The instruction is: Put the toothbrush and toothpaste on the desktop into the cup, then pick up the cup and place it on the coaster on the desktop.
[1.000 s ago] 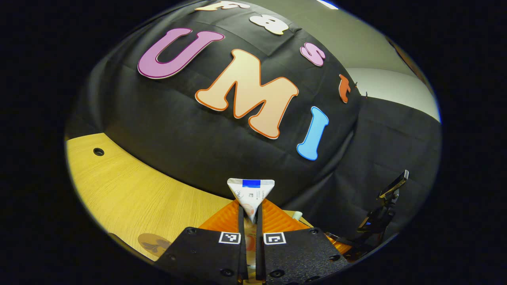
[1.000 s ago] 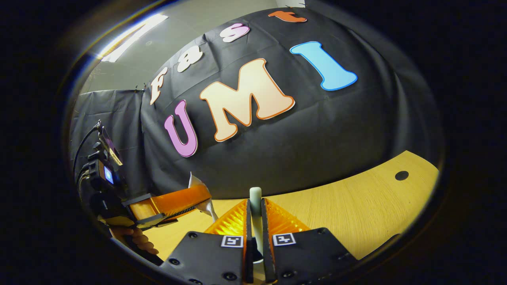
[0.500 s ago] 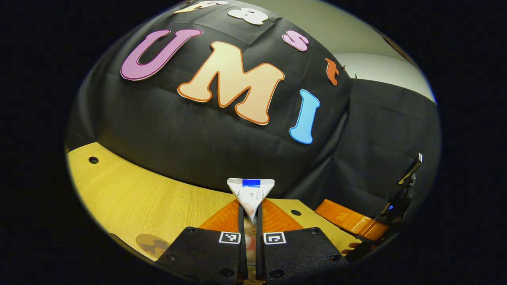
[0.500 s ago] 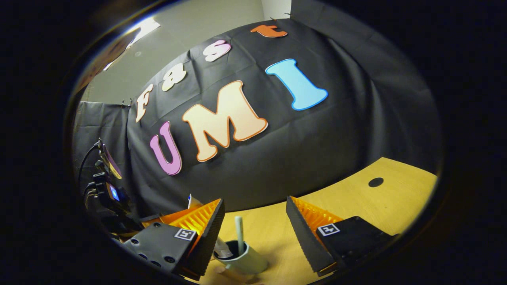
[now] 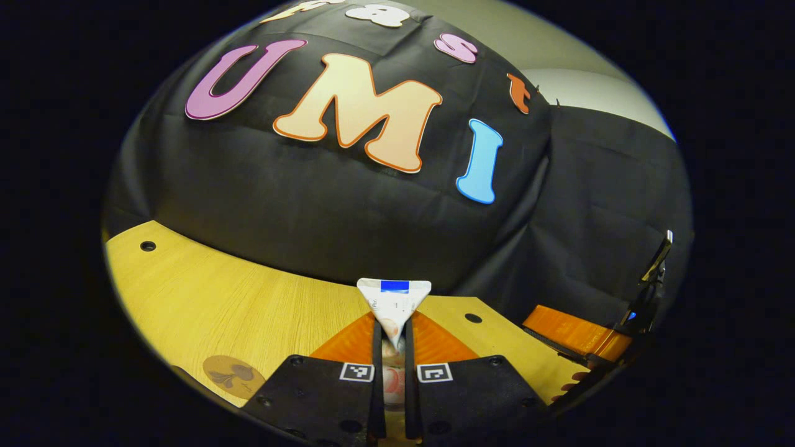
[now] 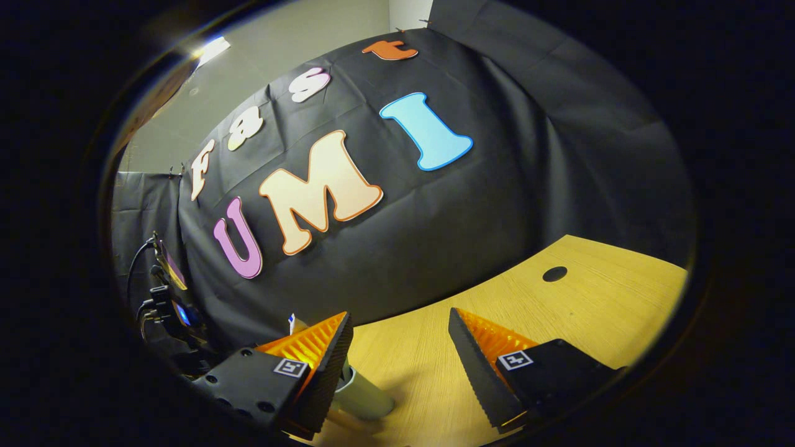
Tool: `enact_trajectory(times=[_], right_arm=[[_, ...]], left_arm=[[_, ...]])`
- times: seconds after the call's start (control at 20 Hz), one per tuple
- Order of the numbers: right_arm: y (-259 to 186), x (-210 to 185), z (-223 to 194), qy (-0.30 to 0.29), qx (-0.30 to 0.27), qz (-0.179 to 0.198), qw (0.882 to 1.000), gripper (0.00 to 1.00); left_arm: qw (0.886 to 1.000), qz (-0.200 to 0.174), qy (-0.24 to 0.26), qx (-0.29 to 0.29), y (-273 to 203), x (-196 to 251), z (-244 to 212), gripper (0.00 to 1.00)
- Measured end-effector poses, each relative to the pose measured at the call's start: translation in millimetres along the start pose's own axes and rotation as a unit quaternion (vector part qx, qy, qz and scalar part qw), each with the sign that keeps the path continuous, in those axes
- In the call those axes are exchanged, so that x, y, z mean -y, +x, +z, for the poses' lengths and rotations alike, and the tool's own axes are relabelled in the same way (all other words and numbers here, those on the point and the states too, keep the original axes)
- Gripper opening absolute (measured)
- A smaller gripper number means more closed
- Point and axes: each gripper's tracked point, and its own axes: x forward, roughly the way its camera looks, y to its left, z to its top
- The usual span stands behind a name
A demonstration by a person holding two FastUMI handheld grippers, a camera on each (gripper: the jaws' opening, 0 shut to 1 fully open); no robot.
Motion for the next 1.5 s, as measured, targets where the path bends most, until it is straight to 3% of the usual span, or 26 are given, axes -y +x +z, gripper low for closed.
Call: enact_trajectory(times=[0.25, 0.3, 0.45, 0.5, 0.65, 1.05, 1.5], right_arm=[[-4, 7, 0, 0.006, 0.002, -0.007, 1.0, 0.95], [-6, 8, -1, 0.006, 0.001, -0.008, 1.0, 0.95], [-10, 11, -4, 0.006, -0.004, -0.011, 1.0, 0.95], [-10, 12, -5, 0.006, -0.005, -0.012, 1.0, 0.95], [-14, 13, -4, 0.005, -0.007, -0.013, 1.0, 0.95], [-23, 2, 4, 0.009, -0.018, -0.017, 1.0, 0.95], [-27, -48, -6, -0.029, -0.074, 0.002, 0.997, 0.94]], left_arm=[[0.999, 0.033, -0.004, 0.0, -5, -10, -1, 0.2], [1.0, 0.031, -0.005, -0.002, -6, -7, -2, 0.37], [1.0, 0.019, 0.003, 0.001, -11, 3, -4, 0.67], [1.0, 0.024, 0.012, 0.002, -14, 3, -2, 0.82], [0.999, 0.044, 0.03, 0.006, -20, -6, -2, 0.93], [0.996, 0.082, 0.023, 0.002, -54, -32, 9, 0.93], [0.99, 0.133, 0.035, -0.014, -110, -94, 32, 0.93]])
